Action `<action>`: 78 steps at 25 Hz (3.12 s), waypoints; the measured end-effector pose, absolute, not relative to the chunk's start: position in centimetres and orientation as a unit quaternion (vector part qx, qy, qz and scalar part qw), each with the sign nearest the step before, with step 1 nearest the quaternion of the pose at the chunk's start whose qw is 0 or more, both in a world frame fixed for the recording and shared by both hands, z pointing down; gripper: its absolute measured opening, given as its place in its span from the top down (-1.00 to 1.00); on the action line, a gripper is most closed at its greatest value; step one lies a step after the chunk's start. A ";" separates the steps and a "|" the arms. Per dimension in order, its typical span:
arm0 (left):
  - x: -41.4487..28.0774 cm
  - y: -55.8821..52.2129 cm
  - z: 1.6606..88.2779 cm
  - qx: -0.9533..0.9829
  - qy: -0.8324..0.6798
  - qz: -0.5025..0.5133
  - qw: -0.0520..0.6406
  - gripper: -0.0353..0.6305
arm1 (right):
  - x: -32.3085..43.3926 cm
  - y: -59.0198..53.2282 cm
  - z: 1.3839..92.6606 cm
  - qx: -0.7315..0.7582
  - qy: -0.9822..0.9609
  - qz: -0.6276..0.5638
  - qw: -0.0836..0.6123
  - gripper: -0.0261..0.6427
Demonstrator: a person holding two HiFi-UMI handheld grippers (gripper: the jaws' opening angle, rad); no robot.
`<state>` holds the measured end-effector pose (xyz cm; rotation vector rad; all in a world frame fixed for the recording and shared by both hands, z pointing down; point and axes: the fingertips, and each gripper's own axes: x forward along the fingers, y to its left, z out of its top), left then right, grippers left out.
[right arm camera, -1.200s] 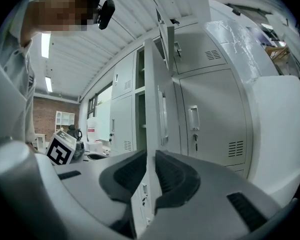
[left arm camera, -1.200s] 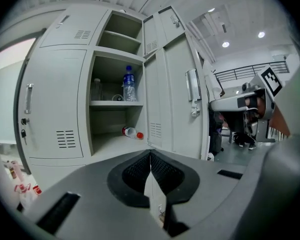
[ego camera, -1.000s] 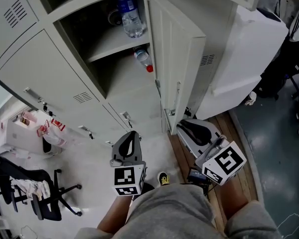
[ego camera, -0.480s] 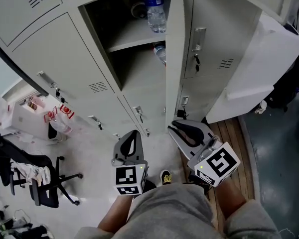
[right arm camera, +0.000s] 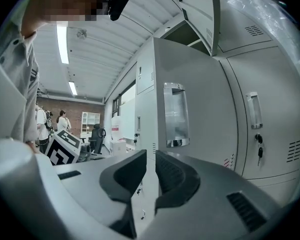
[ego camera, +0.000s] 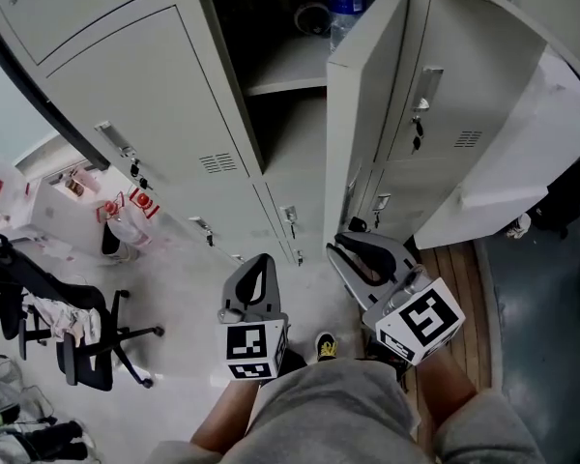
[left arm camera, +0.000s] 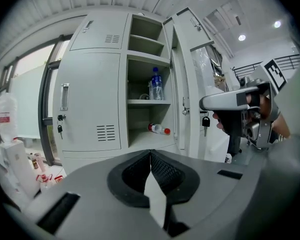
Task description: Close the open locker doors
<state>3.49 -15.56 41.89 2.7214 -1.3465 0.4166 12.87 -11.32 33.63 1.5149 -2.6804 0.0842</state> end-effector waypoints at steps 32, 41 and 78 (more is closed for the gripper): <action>-3.1 -23.8 41.5 0.883 -0.442 0.150 0.047 0.87 | 10.3 -21.5 31.2 0.564 -0.825 -0.005 0.023 0.72; -4.1 -25.5 41.2 0.880 -0.451 0.143 0.042 0.87 | 10.1 -24.6 31.4 0.576 -0.817 -0.004 0.019 0.72; -7.4 -28.8 41.6 0.867 -0.477 0.137 0.051 0.87 | 11.6 -34.2 32.4 0.655 -0.754 0.003 0.055 0.83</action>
